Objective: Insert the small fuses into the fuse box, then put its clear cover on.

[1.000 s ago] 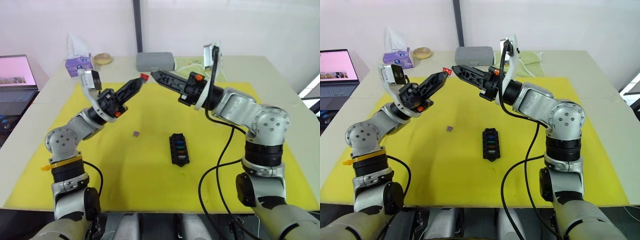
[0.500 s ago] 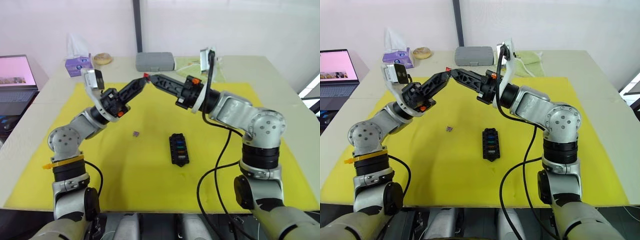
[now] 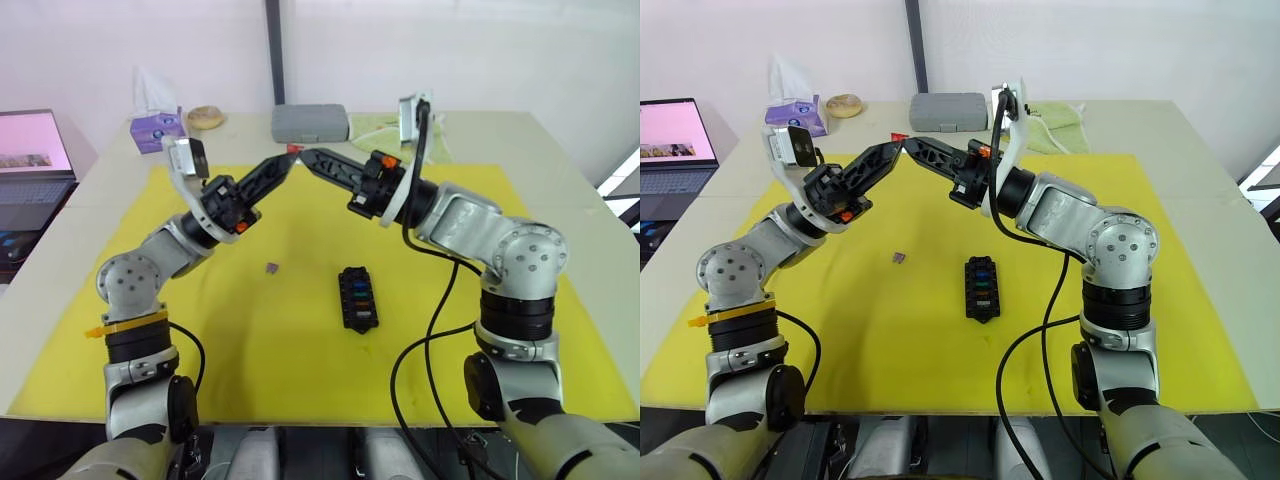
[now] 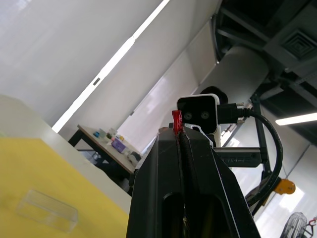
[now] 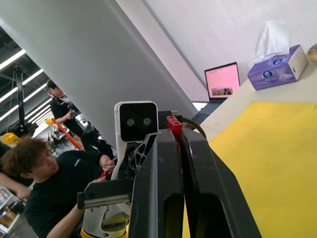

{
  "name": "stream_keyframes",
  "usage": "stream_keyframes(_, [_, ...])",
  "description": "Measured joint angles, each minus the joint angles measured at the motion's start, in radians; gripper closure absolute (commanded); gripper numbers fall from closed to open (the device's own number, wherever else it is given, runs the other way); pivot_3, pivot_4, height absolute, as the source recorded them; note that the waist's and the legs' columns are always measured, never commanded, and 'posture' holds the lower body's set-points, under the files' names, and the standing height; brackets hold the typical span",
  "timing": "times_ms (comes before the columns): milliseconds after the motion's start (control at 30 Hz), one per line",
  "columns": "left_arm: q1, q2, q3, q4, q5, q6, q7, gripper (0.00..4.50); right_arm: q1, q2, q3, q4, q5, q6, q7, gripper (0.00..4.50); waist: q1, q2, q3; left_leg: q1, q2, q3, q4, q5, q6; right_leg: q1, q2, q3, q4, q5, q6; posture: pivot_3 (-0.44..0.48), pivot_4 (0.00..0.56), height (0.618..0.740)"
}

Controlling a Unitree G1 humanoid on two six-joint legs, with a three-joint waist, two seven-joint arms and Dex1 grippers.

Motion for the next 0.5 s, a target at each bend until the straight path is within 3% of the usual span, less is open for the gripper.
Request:
stream_keyframes(100, [0.000,0.003,-0.001,0.000,0.000,0.000,-0.001,4.50,0.000,0.000,0.001,0.000,0.000,0.000,0.000,4.44,0.000,0.000,0.000,0.000,0.000,0.000,0.000,0.000,0.000,0.000,0.000,0.000,0.000,0.000,0.000,0.000,0.150,0.740])
stream_keyframes(233, [0.000,0.007,-0.003,0.001,-0.001,-0.001,-0.001,4.50,0.000,0.001,0.002,0.000,-0.001,0.000,0.000,3.11,0.000,0.000,0.000,0.000,0.000,0.000,0.000,0.000,0.000,0.000,0.000,0.000,0.000,0.000,0.000,0.000,0.150,0.740])
stream_keyframes(500, [0.000,0.009,-0.003,0.003,-0.001,-0.002,-0.001,4.50,0.000,0.004,0.002,0.000,-0.001,-0.006,0.000,3.11,0.000,0.000,0.000,0.000,0.000,0.000,0.000,0.000,0.000,0.000,0.000,0.000,-0.001,0.000,0.000,0.000,0.150,0.740])
